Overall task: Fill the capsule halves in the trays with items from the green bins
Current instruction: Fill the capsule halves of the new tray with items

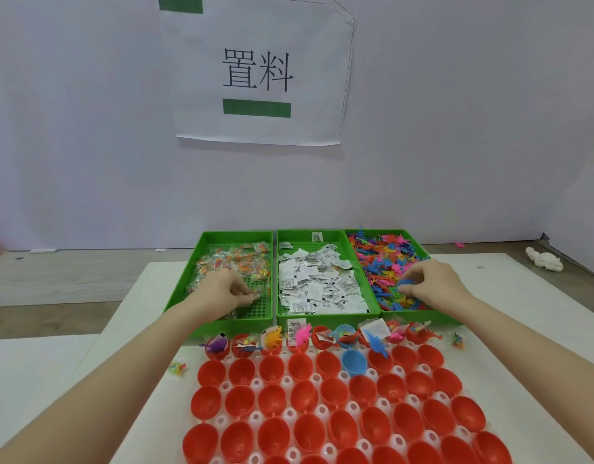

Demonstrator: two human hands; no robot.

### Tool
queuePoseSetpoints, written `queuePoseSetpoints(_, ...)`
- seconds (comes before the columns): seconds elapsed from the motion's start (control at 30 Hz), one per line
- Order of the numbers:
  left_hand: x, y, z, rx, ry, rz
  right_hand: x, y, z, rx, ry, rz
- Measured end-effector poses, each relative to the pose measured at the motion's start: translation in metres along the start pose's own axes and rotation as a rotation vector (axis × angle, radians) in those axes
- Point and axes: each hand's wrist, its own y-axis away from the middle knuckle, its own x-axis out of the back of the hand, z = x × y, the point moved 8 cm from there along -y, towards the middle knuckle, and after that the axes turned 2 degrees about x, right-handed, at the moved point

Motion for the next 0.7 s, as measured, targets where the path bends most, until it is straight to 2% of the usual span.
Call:
queuePoseSetpoints(0.13, 0.015, 0.009, -0.017, 0.078, 0.239, 0.132, 0.008, 0.005, 0.008, -0.079, -0.109, 0.066)
queuePoseSetpoints(0.3, 0.026, 0.018, -0.031, 0.125, 0.451, 0.233, 0.025, 0.011, 0.007, -0.141, 0.055, 0.199)
queuePoseSetpoints(0.37, 0.034, 0.023, -0.035, 0.13, 0.513, 0.317, 0.025, 0.01, -0.002, -0.13, 0.025, 0.192)
queuePoseSetpoints(0.53, 0.046, 0.045, -0.044, 0.211, 0.778, 0.501, 0.001, 0.007, -0.047, -0.021, -0.126, -0.006)
queuePoseSetpoints(0.63, 0.049, 0.064, -0.043, 0.243, 0.998, 0.55, -0.022, 0.009, -0.072, 0.05, -0.017, -0.168)
queuePoseSetpoints(0.7, 0.049, 0.076, -0.041, 0.248, 1.199, 0.537, -0.035, 0.011, -0.076, 0.027, 0.069, -0.284)
